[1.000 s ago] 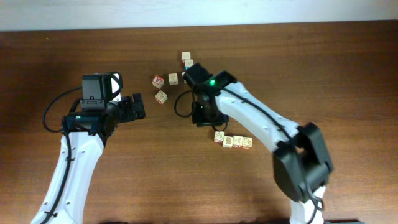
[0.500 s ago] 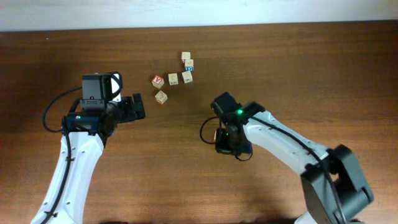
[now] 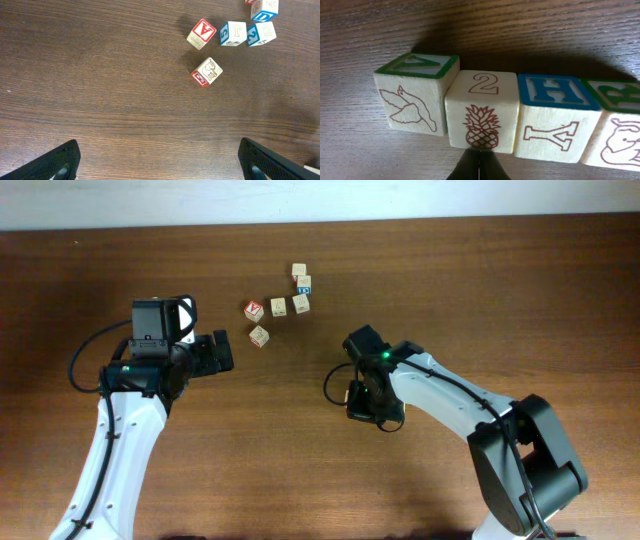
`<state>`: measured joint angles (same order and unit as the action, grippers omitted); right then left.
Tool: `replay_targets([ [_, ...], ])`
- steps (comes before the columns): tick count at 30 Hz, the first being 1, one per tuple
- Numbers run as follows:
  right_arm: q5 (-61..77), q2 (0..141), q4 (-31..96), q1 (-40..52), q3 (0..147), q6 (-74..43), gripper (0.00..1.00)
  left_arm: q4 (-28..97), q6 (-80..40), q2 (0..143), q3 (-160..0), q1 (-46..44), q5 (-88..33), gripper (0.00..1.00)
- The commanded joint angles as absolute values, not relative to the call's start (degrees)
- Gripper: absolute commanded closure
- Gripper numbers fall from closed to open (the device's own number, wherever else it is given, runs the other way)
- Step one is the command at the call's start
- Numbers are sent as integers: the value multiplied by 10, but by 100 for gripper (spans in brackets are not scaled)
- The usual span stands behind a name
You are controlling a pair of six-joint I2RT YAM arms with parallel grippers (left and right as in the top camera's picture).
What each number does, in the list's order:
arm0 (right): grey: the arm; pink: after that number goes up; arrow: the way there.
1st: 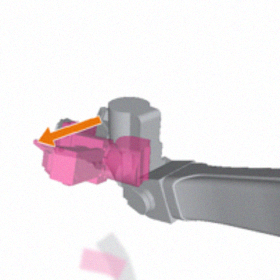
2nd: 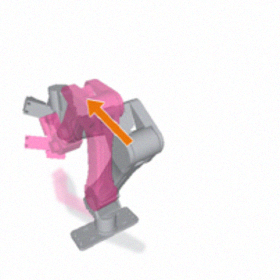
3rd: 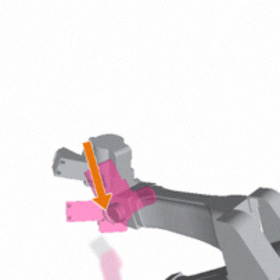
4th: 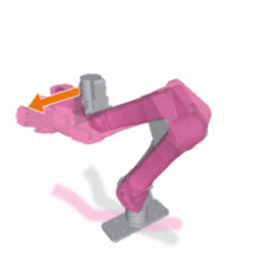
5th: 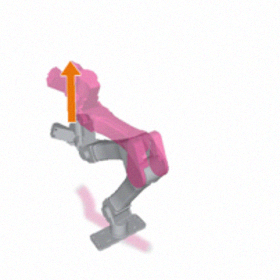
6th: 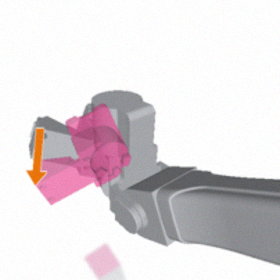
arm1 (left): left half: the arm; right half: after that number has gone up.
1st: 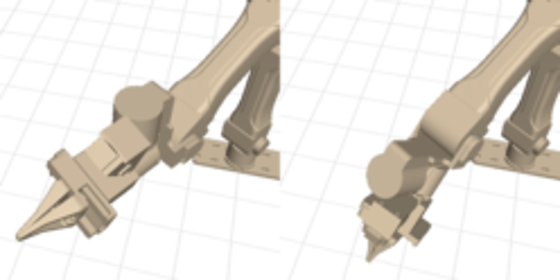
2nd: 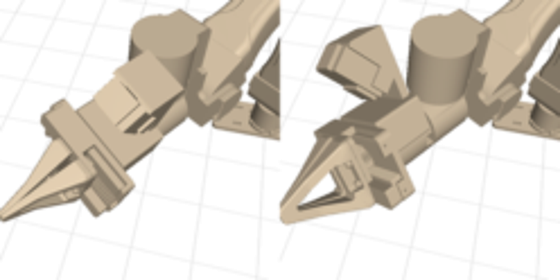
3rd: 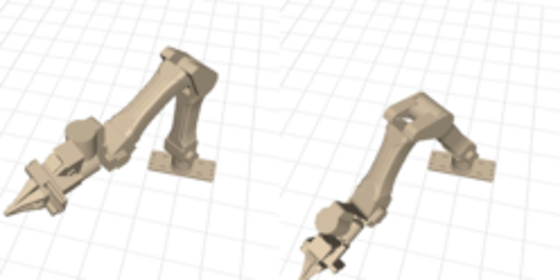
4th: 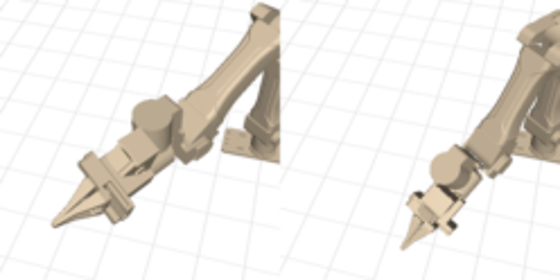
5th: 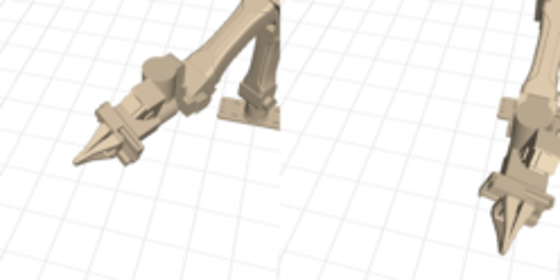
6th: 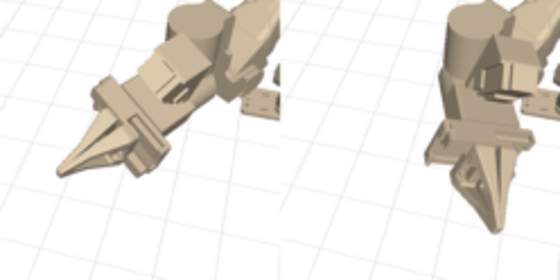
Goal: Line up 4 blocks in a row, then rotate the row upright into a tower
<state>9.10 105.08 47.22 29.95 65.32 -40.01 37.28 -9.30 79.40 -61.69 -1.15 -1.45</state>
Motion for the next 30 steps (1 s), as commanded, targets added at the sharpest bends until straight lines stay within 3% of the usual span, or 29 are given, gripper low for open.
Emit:
replay_targets([
  [1,82,1052,469,291,655,-394,96,372,-98,794,-620,-11,-12,1],
  [5,86,1037,509,291,690,-377,96,372,-98,794,-620,-11,-12,1],
  [8,84,927,571,268,756,-331,96,372,-98,794,-620,-11,-12,1],
  [10,86,814,602,184,761,-298,95,372,-98,794,-620,-11,-12,1],
  [12,86,750,654,76,761,-232,84,372,-98,794,-620,-11,-12,1],
  [15,165,782,695,4,738,-135,84,364,-98,794,-620,-11,-13,1],
  [19,249,874,553,49,687,-155,89,359,-98,795,-620,-11,-108,3],
  [20,248,901,505,81,687,-172,90,358,-98,798,-620,-11,-128,11],
  [21,225,940,437,122,687,-211,91,359,-98,801,-620,-13,-129,7],
  [24,160,1049,287,206,687,-261,95,358,-98,801,-620,-15,-127,11],
  [30,138,1096,275,244,687,-271,96,358,-98,801,-620,-15,-127,8],
])
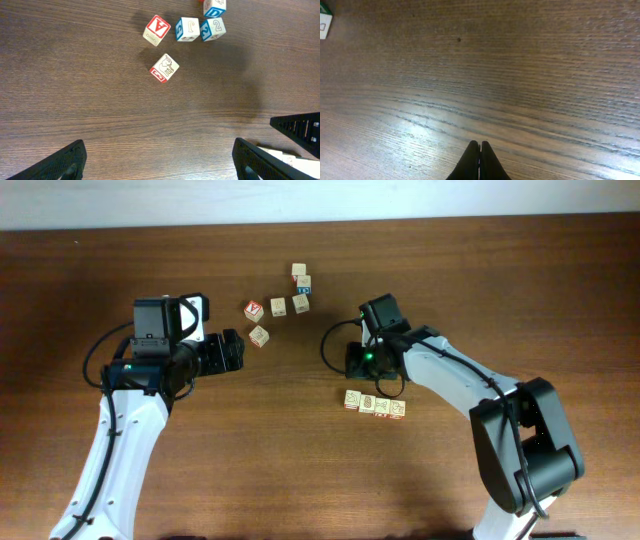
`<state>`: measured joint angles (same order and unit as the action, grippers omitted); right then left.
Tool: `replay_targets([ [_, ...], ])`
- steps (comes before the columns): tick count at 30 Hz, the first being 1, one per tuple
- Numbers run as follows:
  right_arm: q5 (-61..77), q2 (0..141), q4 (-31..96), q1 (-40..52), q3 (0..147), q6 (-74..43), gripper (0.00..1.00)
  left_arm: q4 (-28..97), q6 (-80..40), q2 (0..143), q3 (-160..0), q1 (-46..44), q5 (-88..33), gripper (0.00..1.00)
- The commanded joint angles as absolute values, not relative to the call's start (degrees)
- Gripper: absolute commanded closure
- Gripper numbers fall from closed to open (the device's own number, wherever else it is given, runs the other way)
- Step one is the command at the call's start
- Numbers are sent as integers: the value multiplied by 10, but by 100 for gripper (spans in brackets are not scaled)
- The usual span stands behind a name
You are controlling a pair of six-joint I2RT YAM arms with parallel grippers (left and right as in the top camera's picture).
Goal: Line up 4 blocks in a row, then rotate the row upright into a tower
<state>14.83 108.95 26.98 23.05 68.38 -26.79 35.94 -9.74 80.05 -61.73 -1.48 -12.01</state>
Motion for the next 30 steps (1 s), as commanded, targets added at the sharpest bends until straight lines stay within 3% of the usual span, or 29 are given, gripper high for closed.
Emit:
replay_targets([
  [1,137,1097,281,255,686,-271,96,359,-98,801,-620,-15,-127,7],
  [15,133,1097,347,264,686,-318,96,359,-98,801,-620,-15,-127,3],
  [30,151,1097,313,309,711,-258,95,356,-98,801,-620,-15,-127,0],
])
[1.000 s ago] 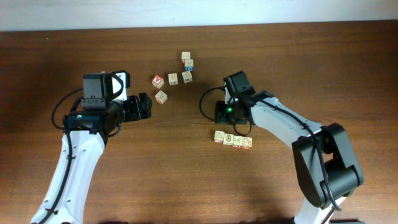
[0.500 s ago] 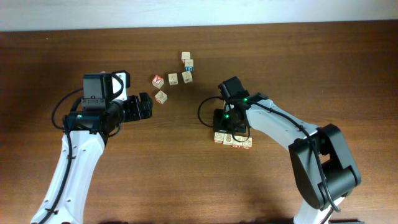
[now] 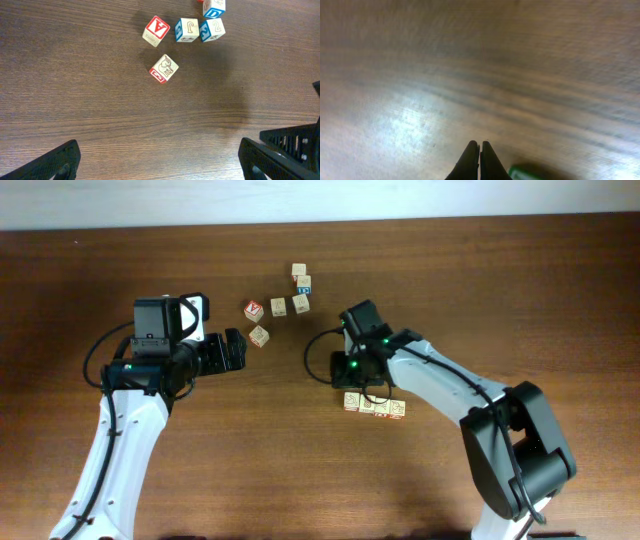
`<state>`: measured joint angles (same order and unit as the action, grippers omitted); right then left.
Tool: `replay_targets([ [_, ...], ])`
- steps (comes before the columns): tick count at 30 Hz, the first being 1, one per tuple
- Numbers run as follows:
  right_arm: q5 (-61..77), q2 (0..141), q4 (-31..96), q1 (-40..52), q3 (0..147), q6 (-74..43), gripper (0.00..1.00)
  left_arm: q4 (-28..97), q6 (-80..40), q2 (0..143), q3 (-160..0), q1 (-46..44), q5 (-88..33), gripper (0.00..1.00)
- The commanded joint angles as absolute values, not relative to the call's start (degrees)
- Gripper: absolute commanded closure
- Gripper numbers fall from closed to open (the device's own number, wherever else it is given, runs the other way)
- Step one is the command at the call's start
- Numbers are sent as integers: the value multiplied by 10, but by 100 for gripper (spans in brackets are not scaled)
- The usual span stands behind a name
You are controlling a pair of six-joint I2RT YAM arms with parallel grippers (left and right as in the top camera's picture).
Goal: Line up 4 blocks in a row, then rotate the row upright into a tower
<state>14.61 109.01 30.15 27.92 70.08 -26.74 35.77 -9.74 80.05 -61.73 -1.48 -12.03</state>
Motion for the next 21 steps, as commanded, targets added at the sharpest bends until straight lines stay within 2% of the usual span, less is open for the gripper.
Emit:
replay_targets([
  [1,130,1097,337,319,711,-282,95,357,-98,801,-620,-15,-127,0],
  [6,80,1097,371,320,711,-352,96,357,-98,801,-620,-15,-127,0],
  [16,83,1080,387,317,735,-342,96,358,-98,801,-620,-15,-127,1],
  [19,97,938,418,286,761,-308,95,382,-98,801,-620,-15,-129,1],
  [21,103,803,481,220,761,-296,95,378,-98,801,-620,-32,-160,1],
])
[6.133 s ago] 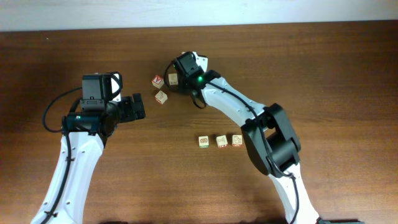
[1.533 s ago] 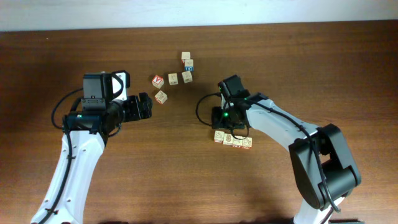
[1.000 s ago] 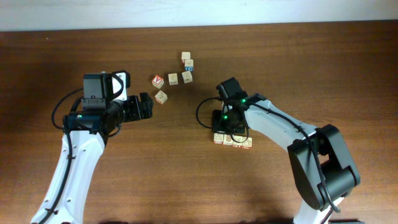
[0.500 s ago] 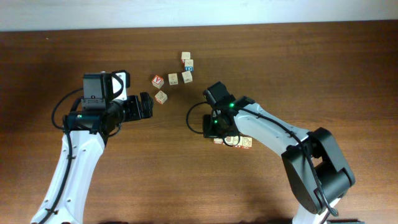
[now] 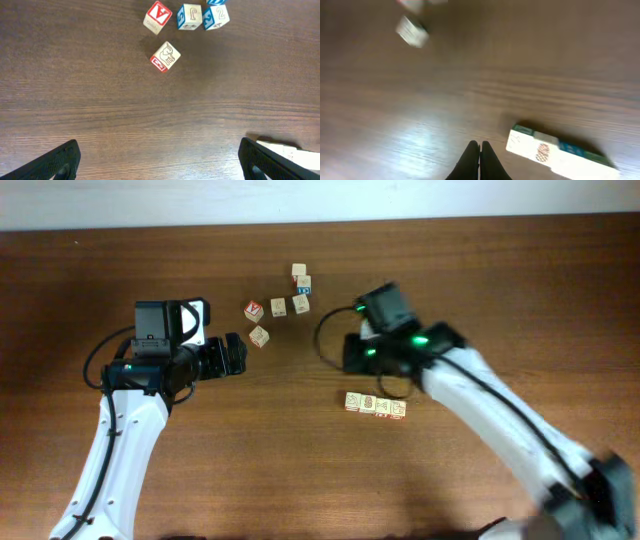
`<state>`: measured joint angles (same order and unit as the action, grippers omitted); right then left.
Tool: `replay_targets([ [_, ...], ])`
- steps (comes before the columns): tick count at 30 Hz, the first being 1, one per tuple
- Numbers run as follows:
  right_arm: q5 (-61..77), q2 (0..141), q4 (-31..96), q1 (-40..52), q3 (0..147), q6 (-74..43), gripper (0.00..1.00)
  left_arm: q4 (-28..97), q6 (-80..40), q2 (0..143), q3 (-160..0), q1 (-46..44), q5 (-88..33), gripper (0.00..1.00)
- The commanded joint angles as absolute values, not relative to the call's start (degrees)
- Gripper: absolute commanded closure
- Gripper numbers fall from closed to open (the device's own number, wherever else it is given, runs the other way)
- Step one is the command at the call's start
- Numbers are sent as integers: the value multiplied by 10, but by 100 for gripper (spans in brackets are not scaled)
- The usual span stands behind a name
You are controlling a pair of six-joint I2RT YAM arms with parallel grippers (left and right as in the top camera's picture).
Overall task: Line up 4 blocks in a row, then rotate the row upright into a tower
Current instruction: 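Move the left gripper to the row's left end, right gripper to right end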
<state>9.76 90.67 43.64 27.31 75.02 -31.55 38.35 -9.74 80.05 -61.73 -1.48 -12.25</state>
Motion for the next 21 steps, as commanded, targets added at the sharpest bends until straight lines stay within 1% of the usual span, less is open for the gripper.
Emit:
replay_targets([
  [1,105,744,518,180,761,-275,92,373,-99,801,-620,-51,-168,1],
  [2,105,703,552,145,761,-271,83,370,-121,802,-620,-72,-168,1],
  [3,105,657,592,101,761,-248,77,362,-158,803,-620,-95,-168,2],
  [4,100,616,643,45,761,-222,75,345,-166,809,-620,-121,-189,4],
  [6,101,610,695,-25,761,-186,76,331,-167,835,-620,-152,-224,15],
  [7,109,616,708,-45,761,-166,76,322,-169,861,-620,-167,-244,25],
  [8,154,642,716,-72,760,-119,76,298,-174,908,-620,-189,-281,43],
  [9,173,663,716,-76,760,-102,77,280,-200,942,-621,-203,-291,69],
  [10,181,705,714,-76,759,-92,86,267,-221,968,-621,-213,-287,89],
  [11,200,753,710,-76,750,-78,93,268,-242,985,-620,-217,-282,100],
  [12,238,786,704,-76,740,-47,96,268,-242,992,-620,-219,-283,100],
  [14,309,841,674,-76,711,2,96,265,-218,1002,-620,-221,-300,100],
  [15,332,865,648,-76,690,22,96,264,-189,1014,-620,-221,-349,100],
  [17,331,867,617,-78,673,23,96,266,-170,1055,-620,-221,-397,100],
  [19,323,867,616,-85,666,24,96,250,-166,1082,-620,-221,-397,100],
  [21,324,867,589,-101,631,26,96,244,-136,1091,-620,-221,-429,100],
])
